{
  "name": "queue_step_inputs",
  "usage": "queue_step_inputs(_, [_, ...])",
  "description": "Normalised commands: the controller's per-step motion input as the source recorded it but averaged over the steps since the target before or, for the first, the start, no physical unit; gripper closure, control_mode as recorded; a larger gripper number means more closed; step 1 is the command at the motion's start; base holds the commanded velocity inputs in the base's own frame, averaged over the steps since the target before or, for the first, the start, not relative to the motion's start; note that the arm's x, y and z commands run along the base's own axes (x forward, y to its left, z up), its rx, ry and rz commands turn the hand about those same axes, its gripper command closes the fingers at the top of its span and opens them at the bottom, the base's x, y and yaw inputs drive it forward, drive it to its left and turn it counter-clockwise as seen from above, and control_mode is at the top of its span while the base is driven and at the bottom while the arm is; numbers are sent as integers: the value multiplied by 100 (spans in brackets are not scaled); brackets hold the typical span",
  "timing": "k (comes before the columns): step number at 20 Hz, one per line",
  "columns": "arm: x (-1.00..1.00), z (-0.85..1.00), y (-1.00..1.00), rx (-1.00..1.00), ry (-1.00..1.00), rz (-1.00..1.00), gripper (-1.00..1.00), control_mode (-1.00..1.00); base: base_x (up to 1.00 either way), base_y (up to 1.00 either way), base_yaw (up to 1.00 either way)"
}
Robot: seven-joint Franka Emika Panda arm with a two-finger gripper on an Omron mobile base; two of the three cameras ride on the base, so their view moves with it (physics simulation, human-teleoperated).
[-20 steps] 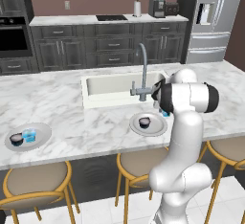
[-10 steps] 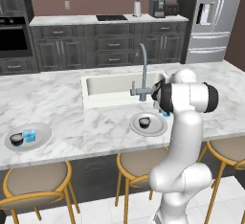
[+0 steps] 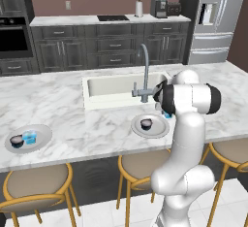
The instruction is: Place two yogurt containers on each plate.
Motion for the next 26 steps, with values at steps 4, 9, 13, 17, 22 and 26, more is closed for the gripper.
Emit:
queue_step_inputs(4, [0,0,0,0,0,0,100,-100,0,0,0])
queue_step_inputs(9, [-18,15,6,0,-2,0,100,-100,0,0,0])
queue_step_inputs(13, [-37,28,15,0,-4,0,100,-100,0,0,0])
queue_step_inputs(17, [-33,29,29,0,0,0,100,-100,0,0,0])
queue_step_inputs(22, [-49,5,30,0,0,0,100,-100,0,0,0])
queue_step_inputs(26, [-38,2,13,0,0,0,100,-100,0,0,0])
